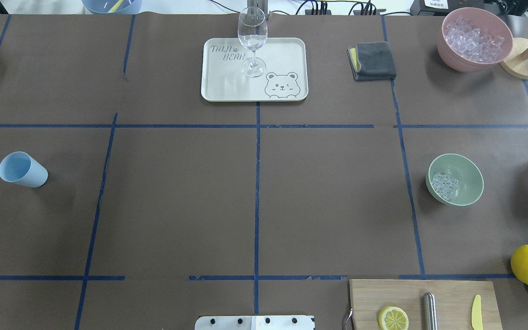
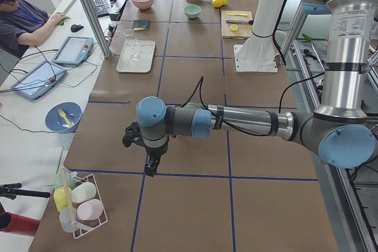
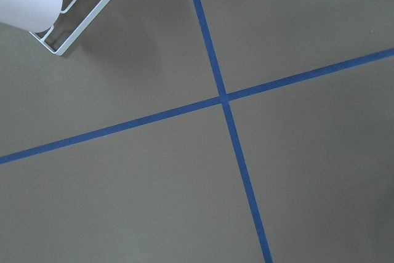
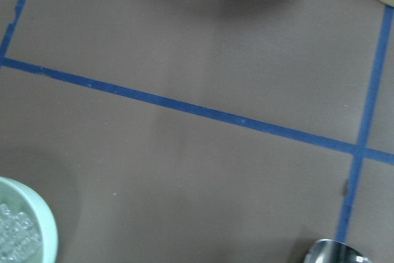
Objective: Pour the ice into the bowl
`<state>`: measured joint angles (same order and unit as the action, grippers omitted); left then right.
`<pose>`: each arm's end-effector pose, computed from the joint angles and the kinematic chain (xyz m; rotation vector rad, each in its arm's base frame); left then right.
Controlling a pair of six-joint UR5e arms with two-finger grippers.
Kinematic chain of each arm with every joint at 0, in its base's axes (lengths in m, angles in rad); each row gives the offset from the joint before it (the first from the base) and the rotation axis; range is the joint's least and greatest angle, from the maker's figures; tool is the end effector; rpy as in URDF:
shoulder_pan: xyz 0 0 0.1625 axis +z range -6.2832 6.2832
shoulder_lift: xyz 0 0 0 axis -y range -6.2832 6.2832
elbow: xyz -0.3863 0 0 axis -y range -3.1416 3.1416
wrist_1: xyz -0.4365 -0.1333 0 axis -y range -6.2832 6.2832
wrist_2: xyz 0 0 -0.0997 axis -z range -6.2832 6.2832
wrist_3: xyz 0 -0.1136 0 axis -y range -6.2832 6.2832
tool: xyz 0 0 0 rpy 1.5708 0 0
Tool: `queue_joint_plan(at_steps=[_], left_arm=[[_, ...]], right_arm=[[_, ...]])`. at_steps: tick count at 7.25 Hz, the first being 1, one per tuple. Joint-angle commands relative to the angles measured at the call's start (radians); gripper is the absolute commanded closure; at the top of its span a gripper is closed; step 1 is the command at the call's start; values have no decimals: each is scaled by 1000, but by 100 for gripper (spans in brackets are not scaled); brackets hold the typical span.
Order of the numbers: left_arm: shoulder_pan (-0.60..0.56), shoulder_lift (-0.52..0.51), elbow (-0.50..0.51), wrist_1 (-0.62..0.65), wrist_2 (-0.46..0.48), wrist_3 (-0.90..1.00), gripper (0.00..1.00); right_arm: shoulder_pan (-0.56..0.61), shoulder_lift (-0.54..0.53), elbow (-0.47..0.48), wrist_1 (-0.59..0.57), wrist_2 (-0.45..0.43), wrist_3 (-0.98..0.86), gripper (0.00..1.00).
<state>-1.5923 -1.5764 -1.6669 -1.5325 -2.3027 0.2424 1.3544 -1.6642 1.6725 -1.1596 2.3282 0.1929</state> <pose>-0.0690 -0.5399 0.5825 0.1567 0.7190 0.2341 -0.0588 -0.5247 0.5783 0.2393 -0.8119 -0.1809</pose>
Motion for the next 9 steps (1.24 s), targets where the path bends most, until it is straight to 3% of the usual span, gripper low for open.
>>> queue_joint_plan(at_steps=[1, 3, 5, 9], left_arm=[[0, 1, 4, 0, 0, 0, 0], [0, 1, 7, 0, 0, 0, 0], [0, 1, 9, 2, 0, 0, 0], [2, 6, 32, -2, 9, 0, 0]], right_arm=[[174, 4, 1, -309, -12, -339, 0], [195, -20, -7, -467, -36, -348, 0], [218, -20, -13, -529, 9, -329, 0], [230, -42, 1, -519, 14, -345, 0]])
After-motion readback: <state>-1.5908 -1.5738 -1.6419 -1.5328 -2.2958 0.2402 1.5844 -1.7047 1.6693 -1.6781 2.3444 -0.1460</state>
